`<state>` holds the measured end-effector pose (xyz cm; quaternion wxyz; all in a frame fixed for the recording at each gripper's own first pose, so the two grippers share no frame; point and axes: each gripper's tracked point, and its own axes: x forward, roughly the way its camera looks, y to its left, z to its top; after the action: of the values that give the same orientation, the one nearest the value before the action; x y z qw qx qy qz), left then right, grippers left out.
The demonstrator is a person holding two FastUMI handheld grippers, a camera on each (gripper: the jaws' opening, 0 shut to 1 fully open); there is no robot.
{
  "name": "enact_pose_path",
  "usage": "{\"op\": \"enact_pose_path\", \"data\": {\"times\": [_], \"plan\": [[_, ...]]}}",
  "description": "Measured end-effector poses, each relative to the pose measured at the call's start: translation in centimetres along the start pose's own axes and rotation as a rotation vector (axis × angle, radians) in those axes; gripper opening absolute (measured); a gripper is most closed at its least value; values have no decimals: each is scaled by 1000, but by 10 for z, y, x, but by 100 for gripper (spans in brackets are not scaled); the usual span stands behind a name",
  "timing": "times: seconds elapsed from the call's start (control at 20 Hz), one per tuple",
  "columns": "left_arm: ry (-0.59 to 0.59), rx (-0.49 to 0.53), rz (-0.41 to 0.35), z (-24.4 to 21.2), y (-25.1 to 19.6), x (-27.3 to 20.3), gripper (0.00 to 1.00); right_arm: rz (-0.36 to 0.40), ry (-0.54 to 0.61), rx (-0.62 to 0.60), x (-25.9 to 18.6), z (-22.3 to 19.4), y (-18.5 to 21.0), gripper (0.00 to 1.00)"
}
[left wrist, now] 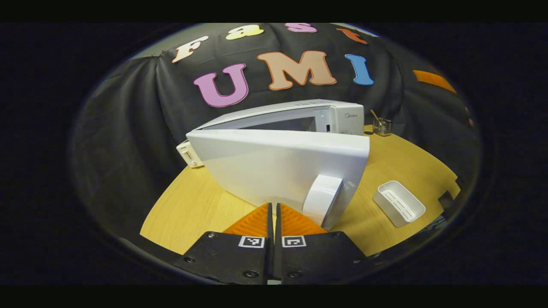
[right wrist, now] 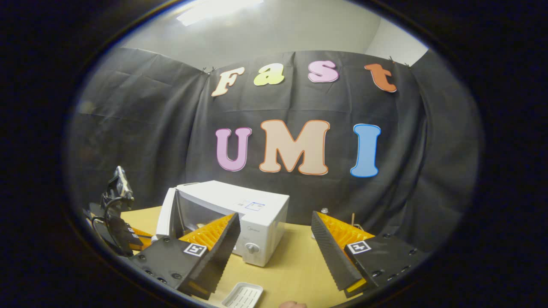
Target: Open the microwave oven with the left hand, put the food in, and close the microwave oven.
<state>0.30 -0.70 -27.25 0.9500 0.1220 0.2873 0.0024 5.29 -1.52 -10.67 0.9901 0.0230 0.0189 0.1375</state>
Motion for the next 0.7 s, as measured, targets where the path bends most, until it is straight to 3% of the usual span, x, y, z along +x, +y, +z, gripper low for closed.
{"op": "enact_pose_path", "data": {"times": [0.3, 0.7], "plan": [[9, -24, 11, 25, -15, 38, 1, -27, 21, 16, -11, -8, -28, 100], [7, -28, 1, 55, -41, 71, 0, -76, 38, 26, -22, -17, -59, 96]]}}
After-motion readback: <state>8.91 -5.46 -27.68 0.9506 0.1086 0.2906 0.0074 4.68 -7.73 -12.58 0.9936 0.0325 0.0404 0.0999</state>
